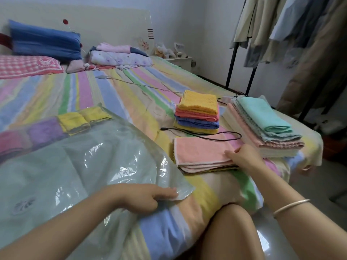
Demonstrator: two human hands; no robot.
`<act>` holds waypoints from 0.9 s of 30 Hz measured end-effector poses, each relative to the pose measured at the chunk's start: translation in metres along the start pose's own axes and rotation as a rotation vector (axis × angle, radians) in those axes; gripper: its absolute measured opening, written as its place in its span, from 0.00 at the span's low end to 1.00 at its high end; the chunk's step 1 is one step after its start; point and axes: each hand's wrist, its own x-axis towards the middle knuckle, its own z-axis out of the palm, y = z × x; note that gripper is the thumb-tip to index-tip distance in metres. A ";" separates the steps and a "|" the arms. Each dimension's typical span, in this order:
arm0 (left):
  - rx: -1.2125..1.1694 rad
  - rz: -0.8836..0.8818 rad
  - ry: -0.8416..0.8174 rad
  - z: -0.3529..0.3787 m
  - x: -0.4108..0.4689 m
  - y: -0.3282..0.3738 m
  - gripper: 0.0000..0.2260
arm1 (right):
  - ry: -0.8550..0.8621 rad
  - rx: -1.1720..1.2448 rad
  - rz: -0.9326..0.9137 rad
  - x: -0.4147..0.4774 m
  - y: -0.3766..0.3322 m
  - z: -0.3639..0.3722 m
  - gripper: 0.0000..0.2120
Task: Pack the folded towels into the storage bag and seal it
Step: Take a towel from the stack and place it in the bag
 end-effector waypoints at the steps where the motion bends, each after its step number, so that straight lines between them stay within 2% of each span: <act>1: -0.060 -0.001 -0.029 -0.003 -0.003 -0.002 0.32 | -0.022 -0.012 0.020 -0.001 0.000 -0.001 0.24; 4: -0.227 0.017 0.060 -0.007 0.000 0.001 0.22 | -0.050 -0.012 0.036 -0.003 0.001 -0.003 0.25; 6: -0.307 0.032 0.283 -0.007 0.012 0.007 0.16 | -0.052 0.044 0.025 -0.004 0.001 -0.005 0.24; 9: -0.222 0.036 0.665 -0.010 0.033 0.021 0.14 | -0.024 0.138 0.009 -0.002 0.006 -0.005 0.23; 12: -0.096 0.047 0.813 -0.015 0.052 0.032 0.16 | 0.019 0.199 0.011 0.002 0.013 -0.009 0.24; 16: 0.051 0.050 0.888 -0.020 0.071 0.041 0.17 | -0.006 0.222 0.000 0.004 0.018 -0.010 0.22; 19: 0.115 0.035 0.833 -0.022 0.080 0.047 0.18 | -0.063 0.329 0.042 0.006 0.015 -0.009 0.15; 23: 0.228 -0.004 0.749 -0.019 0.090 0.049 0.17 | -0.268 0.665 0.212 0.002 -0.004 -0.020 0.17; 25: 0.247 -0.010 0.755 -0.019 0.093 0.048 0.15 | -0.355 0.706 0.264 0.000 -0.014 -0.023 0.17; 27: 0.213 -0.009 0.756 -0.018 0.095 0.046 0.15 | -0.399 0.670 0.251 -0.004 -0.023 -0.023 0.12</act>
